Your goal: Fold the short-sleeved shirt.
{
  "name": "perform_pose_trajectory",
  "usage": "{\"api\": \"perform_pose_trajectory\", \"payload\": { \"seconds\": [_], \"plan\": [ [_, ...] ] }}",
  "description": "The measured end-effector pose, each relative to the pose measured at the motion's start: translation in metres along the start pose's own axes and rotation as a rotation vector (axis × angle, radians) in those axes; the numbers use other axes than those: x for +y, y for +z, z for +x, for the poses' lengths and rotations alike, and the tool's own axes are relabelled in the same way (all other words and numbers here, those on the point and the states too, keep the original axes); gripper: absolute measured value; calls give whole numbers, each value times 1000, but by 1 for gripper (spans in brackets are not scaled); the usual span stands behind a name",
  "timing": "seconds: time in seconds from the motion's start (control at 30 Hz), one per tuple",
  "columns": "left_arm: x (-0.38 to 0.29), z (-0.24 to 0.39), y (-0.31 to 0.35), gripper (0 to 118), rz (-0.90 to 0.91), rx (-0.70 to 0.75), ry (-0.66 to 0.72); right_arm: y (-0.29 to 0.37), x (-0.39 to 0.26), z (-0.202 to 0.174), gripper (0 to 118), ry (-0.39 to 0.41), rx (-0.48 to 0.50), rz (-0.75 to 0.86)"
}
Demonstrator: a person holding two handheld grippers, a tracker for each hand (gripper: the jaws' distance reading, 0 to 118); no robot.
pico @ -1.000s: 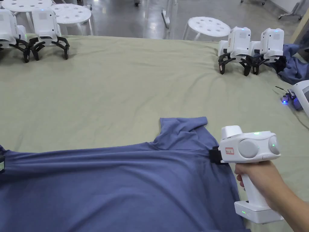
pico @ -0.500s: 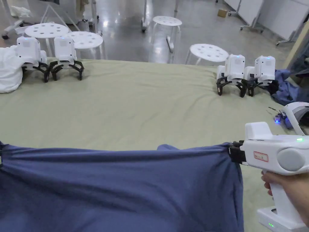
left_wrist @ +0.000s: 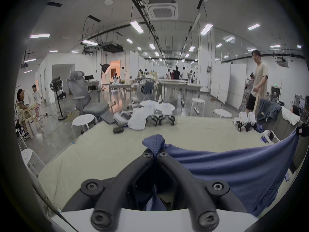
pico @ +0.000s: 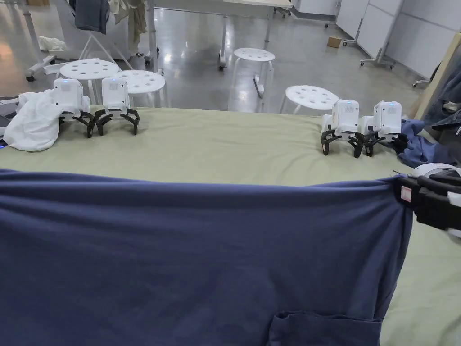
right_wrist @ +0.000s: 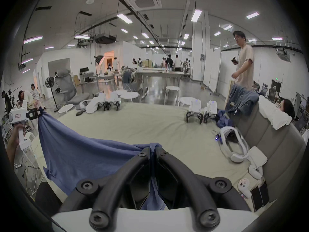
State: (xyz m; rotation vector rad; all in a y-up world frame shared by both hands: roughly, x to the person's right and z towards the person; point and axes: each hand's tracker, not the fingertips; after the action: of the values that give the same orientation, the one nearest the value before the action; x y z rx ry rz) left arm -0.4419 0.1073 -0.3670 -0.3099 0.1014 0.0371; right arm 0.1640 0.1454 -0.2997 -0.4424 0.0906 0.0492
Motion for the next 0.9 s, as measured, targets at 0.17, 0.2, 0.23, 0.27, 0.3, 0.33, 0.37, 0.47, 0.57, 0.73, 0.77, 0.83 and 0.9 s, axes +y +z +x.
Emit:
{"api": "perform_pose_trajectory", "payload": {
  "seconds": [0.17,0.2,0.23,0.27,0.3,0.33,0.37,0.47,0.57,0.73,0.77,0.83,0.9],
  "plan": [
    [27,-11,37,0,99,5,3,45,23,-6,7,-6,-6,104],
    [35,-10,45,0,123,3,8,54,32,-6,7,-7,-8,127],
    [43,-12,52,0,144,0,16,63,40,-7,7,-7,-9,148],
    [50,-14,57,0,162,-1,23,68,49,-6,7,0,-7,168],
    [59,-15,61,0,179,0,24,74,58,-6,7,14,-10,197],
    [70,-13,67,0,207,-5,30,80,69,-6,7,30,-16,220],
    [79,-13,68,0,219,-6,31,82,80,-5,7,35,-22,236],
    [109,-3,62,0,250,-15,12,75,113,3,7,64,-43,270],
    [140,3,37,0,259,-26,12,50,150,12,7,90,-74,286],
    [192,22,-36,0,207,-31,15,-15,215,28,7,121,-142,280],
    [201,27,-52,0,199,-26,1,-30,229,32,7,112,-148,276],
    [218,38,-84,0,182,-6,-32,-59,255,36,7,100,-162,273],
    [234,49,-110,0,167,-6,-27,-89,279,40,7,95,-189,273]
  ]
}}
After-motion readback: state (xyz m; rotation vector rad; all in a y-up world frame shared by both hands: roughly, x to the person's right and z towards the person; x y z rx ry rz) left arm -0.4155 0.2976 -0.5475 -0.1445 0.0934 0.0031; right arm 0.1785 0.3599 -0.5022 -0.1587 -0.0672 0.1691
